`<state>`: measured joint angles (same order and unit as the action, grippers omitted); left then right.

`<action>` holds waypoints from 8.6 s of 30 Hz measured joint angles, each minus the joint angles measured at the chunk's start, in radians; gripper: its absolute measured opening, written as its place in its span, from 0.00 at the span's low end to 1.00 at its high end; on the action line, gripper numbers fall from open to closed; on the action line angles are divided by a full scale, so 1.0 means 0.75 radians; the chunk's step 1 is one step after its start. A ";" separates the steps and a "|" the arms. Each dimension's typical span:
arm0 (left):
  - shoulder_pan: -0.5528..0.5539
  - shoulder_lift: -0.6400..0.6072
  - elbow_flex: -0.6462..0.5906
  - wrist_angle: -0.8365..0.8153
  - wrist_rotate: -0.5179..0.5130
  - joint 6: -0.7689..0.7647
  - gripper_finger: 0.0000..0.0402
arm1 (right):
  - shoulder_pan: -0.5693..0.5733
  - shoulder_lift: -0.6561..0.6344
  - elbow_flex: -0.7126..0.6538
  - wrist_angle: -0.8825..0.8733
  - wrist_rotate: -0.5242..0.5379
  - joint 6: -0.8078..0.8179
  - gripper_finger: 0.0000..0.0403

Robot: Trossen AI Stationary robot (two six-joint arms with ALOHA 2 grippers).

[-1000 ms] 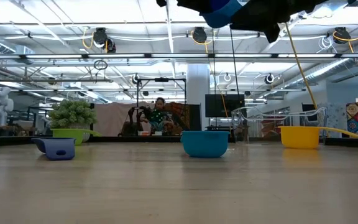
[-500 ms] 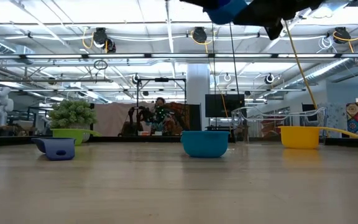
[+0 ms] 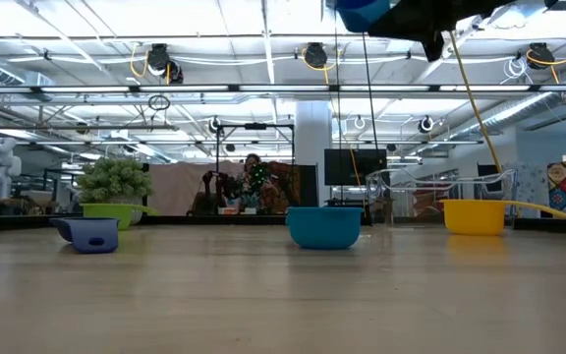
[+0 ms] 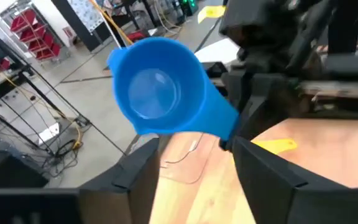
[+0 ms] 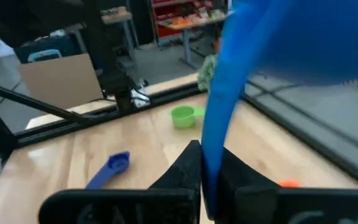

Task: Nest measuring cups in basket
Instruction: Stack the blue measuring cup on top of the red measuring cup

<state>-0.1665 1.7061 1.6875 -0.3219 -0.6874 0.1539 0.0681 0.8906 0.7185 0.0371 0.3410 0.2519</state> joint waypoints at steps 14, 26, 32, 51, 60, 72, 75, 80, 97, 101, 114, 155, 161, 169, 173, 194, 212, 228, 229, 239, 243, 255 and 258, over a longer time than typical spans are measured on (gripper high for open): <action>-0.032 -0.064 0.002 -0.311 -0.219 -0.018 0.57 | 0.263 -0.247 -0.258 0.112 -0.558 0.990 0.00; -0.003 -0.078 0.002 -0.500 -0.210 -0.187 0.43 | 0.943 -0.212 -0.266 -0.040 -0.173 1.196 0.00; -0.007 -0.078 0.002 -0.440 -0.200 -0.242 0.39 | 1.270 -0.142 -0.266 -0.035 0.100 1.329 0.00; -0.157 -0.057 0.002 -0.004 -0.197 -0.574 0.45 | 1.799 0.157 -0.266 0.215 0.684 1.694 0.00; -0.209 0.044 0.002 0.087 -0.197 -0.674 0.39 | 1.853 0.445 -0.262 0.560 0.807 1.761 0.00; -0.258 0.163 0.002 0.303 -0.193 -0.696 0.38 | 1.875 0.697 -0.175 0.636 0.917 1.826 0.00; -0.270 0.165 0.002 0.303 -0.198 -0.696 0.38 | 1.873 0.748 -0.157 0.643 0.946 1.849 0.00; -0.294 0.165 0.002 0.306 -0.202 -0.691 0.38 | 1.872 0.815 -0.138 0.642 0.948 1.864 0.00; -0.335 0.165 0.002 0.306 -0.226 -0.711 0.38 | 1.782 0.857 -0.135 0.484 0.434 1.942 0.00; -0.335 0.165 0.002 0.307 -0.227 -0.711 0.38 | 1.714 0.864 -0.138 0.530 0.357 1.838 0.00; -0.330 0.165 0.002 0.306 -0.228 -0.687 0.38 | 1.701 0.859 -0.139 0.554 0.302 1.847 0.00; -0.340 0.164 0.002 0.298 -0.228 -0.707 0.38 | 1.137 0.855 -0.642 1.341 -0.053 1.434 0.00; -0.340 0.164 0.003 0.294 -0.228 -0.714 0.38 | 1.040 0.855 -0.719 1.530 -0.071 1.351 0.00; -0.340 0.164 0.003 0.294 -0.228 -0.730 0.38 | 1.011 0.855 -0.720 1.532 -0.156 1.359 0.00; -0.340 0.164 0.003 0.293 -0.227 -0.736 0.38 | 1.020 0.855 -0.720 1.531 -0.186 1.394 0.00; -0.347 0.164 0.003 0.294 -0.227 -0.741 0.38 | 1.020 0.855 -0.720 1.531 -0.218 1.363 0.30; -0.369 0.164 0.003 0.271 -0.226 -0.775 0.38 | 1.126 0.854 -0.711 1.596 -0.357 1.434 0.62; -0.369 0.164 0.003 0.294 -0.224 -0.778 0.38 | 0.846 0.854 -0.711 1.510 -0.316 1.325 0.62; -0.369 0.164 0.003 0.294 -0.224 -0.777 0.38 | 0.829 0.853 -0.710 1.526 -0.316 1.313 0.62; -0.374 0.164 0.003 0.293 -0.224 -0.772 0.38 | 0.859 0.855 -0.712 1.465 -0.517 1.371 0.62; -0.374 0.164 0.003 0.292 -0.224 -0.771 0.38 | 0.960 0.855 -0.711 1.472 -0.483 1.427 0.62; -0.376 0.164 0.003 0.294 -0.224 -0.778 0.38 | 0.802 0.855 -0.711 1.371 -0.262 1.218 0.62; -0.376 0.164 0.003 0.294 -0.224 -0.779 0.38 | 0.731 0.855 -0.712 1.371 -0.256 1.159 0.62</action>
<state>-0.4484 1.8290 1.6894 -0.1016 -0.8554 -0.4301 0.6163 1.5318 0.1848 1.0657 0.1491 1.1212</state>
